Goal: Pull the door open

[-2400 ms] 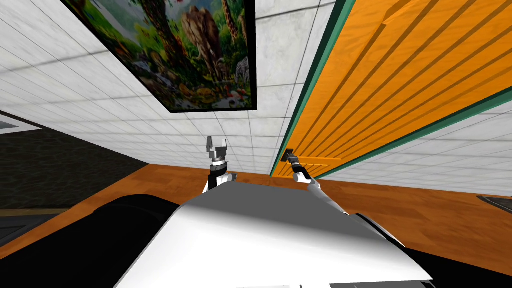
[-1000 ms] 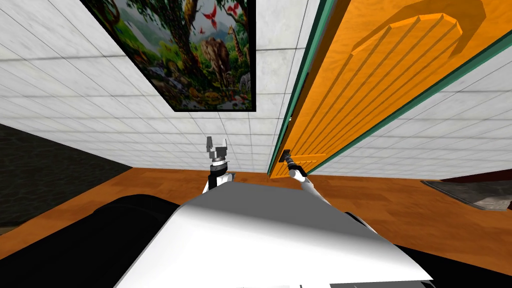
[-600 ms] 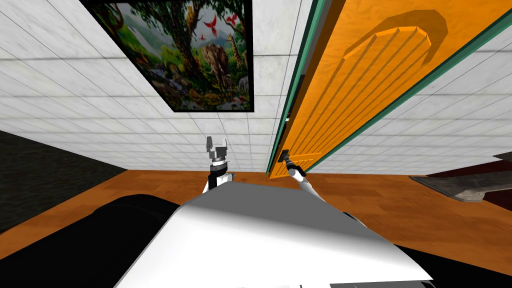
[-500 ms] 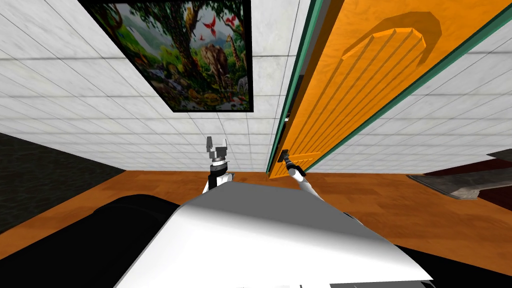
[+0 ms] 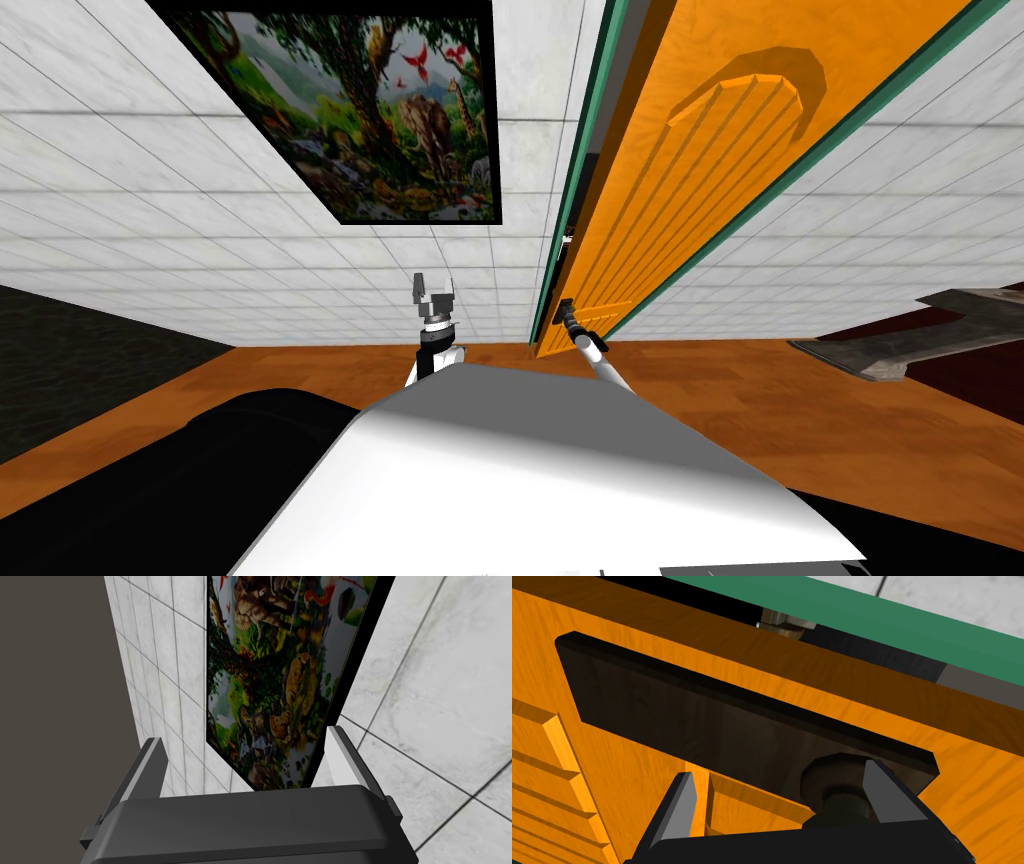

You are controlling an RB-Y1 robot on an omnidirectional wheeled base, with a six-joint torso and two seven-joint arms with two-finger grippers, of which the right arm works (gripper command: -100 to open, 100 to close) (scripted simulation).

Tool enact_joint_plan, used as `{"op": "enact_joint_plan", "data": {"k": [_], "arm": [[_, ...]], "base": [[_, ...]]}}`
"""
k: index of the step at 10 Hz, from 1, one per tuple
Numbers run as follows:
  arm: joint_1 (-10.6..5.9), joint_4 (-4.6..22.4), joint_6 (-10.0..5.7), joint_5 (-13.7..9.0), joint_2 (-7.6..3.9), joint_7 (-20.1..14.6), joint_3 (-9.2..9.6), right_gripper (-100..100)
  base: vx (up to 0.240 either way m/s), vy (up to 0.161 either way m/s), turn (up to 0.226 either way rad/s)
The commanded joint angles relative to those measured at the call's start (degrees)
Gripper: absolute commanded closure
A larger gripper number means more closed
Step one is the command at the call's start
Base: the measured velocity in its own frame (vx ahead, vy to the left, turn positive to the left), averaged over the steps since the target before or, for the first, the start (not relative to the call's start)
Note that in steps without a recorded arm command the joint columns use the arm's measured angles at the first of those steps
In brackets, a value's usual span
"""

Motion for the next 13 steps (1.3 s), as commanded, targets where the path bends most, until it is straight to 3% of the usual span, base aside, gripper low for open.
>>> {"op": "enact_joint_plan", "data": {"k": [1,3,4,5,6,7,10,11,12,13], "arm": [[1.09,0.59,1.96,-2.74,-0.31,-1.78,-0.11,100],[1.09,0.59,1.96,-2.74,-0.07,-1.78,-1.34,100],[1.09,0.59,1.97,-2.74,-0.31,-1.78,-1.01,100],[1.09,0.59,2.53,-1.84,0.18,-1.78,-2.21,100],[1.09,0.59,2.0,-2.11,-0.15,-1.78,-1.63,100],[1.13,0.35,4.54,-5.25,0.81,-4.13,-0.88,100],[1.13,0.35,4.54,-6.09,0.81,-4.13,-0.88,100],[1.17,0.1,7.11,-9.44,1.93,-6.48,-1.66,100],[1.17,0.1,7.11,-9.44,1.93,-6.48,-1.66,100],[1.21,-0.14,9.54,-11.03,3.05,-8.83,-2.43,100]], "base": [[-0.04,-0.027,-0.058],[-0.007,-0.006,0.005],[-0.003,0.009,0.003],[-0.002,0.006,-0.017],[0.0,0.0,0.0],[-0.016,-0.024,-0.065],[-0.011,-0.02,-0.018],[-0.024,-0.027,-0.093],[-0.028,-0.027,-0.031],[-0.032,-0.048,-0.081]]}}
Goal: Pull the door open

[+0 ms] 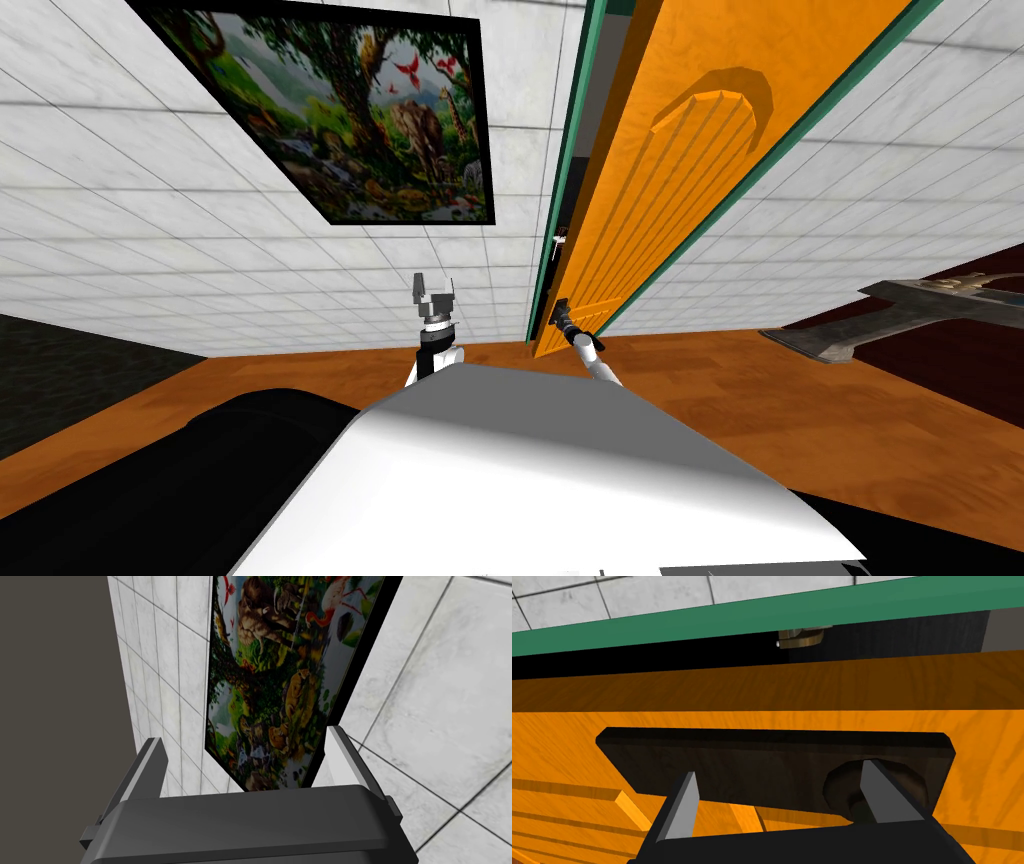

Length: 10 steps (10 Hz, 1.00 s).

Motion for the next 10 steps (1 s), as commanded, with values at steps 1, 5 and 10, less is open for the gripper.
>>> {"op": "enact_joint_plan", "data": {"k": [1,5,10], "arm": [[0.87,0.98,0.86,-2.86,-0.44,-1.03,0.22,100],[0.85,0.69,4.63,-11.69,0.76,-3.17,-0.64,-100],[1.03,0.14,7.74,-20.64,1.31,-5.95,-0.98,-100]], "base": [[-0.03,-0.038,-0.057],[-0.025,-0.048,-0.032],[-0.075,-0.047,0.011]]}}
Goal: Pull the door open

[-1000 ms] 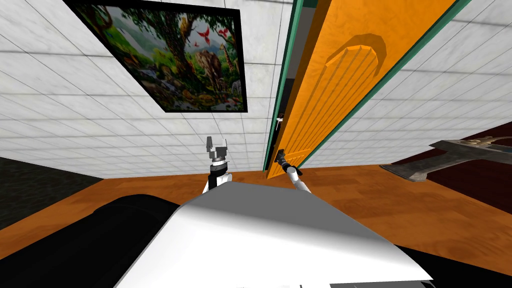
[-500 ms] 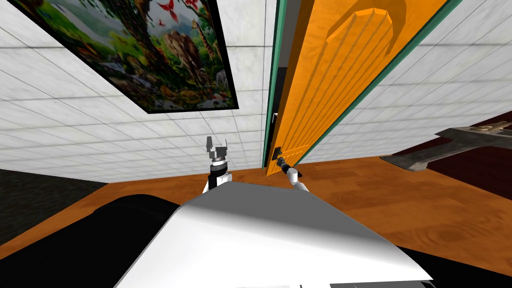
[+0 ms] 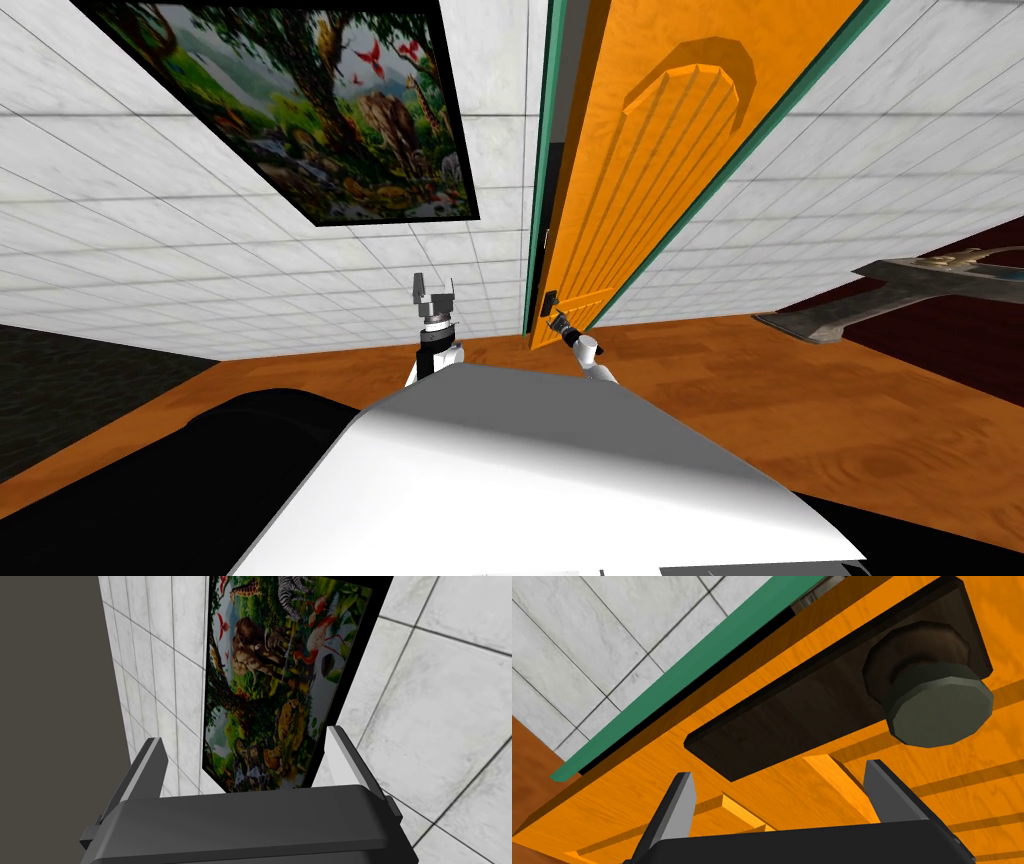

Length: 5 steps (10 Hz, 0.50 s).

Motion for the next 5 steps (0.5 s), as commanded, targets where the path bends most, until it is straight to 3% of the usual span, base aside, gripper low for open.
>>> {"op": "enact_joint_plan", "data": {"k": [1,5], "arm": [[0.14,-0.25,0.38,-1.67,0.07,-0.73,0.08,-100],[0.25,-0.55,2.23,-8.23,0.41,-2.41,-0.13,-100]], "base": [[-0.028,-0.039,0.007],[-0.033,-0.039,0.009]]}}
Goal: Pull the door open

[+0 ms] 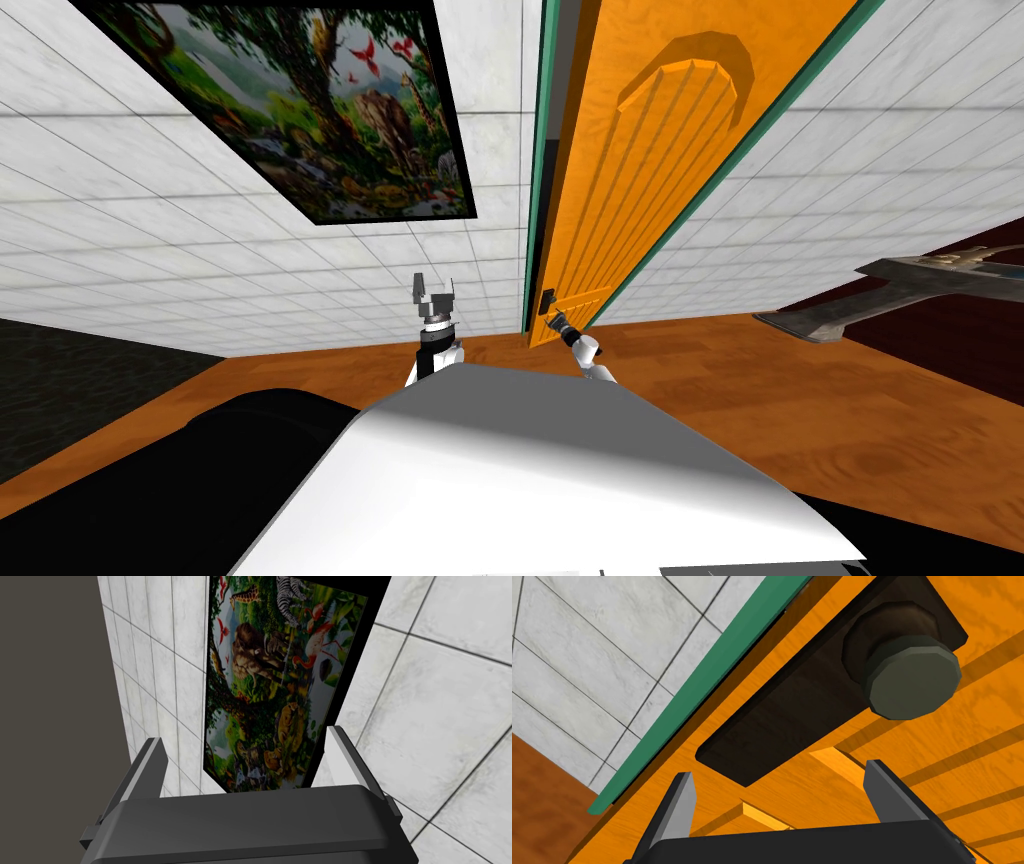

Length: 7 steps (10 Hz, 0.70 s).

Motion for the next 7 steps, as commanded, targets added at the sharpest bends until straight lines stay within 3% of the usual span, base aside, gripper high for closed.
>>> {"op": "enact_joint_plan", "data": {"k": [1,2,7], "arm": [[0.21,-0.25,1.2,-2.86,0.25,-0.88,-0.2,-100],[0.21,-0.25,1.2,-4.61,0.25,-0.88,-0.2,-100],[0.4,-0.7,4.07,-13.56,0.78,-3.54,-0.53,-100]], "base": [[-0.056,-0.05,0.008],[-0.046,-0.043,0.008],[-0.04,-0.046,0.009]]}}
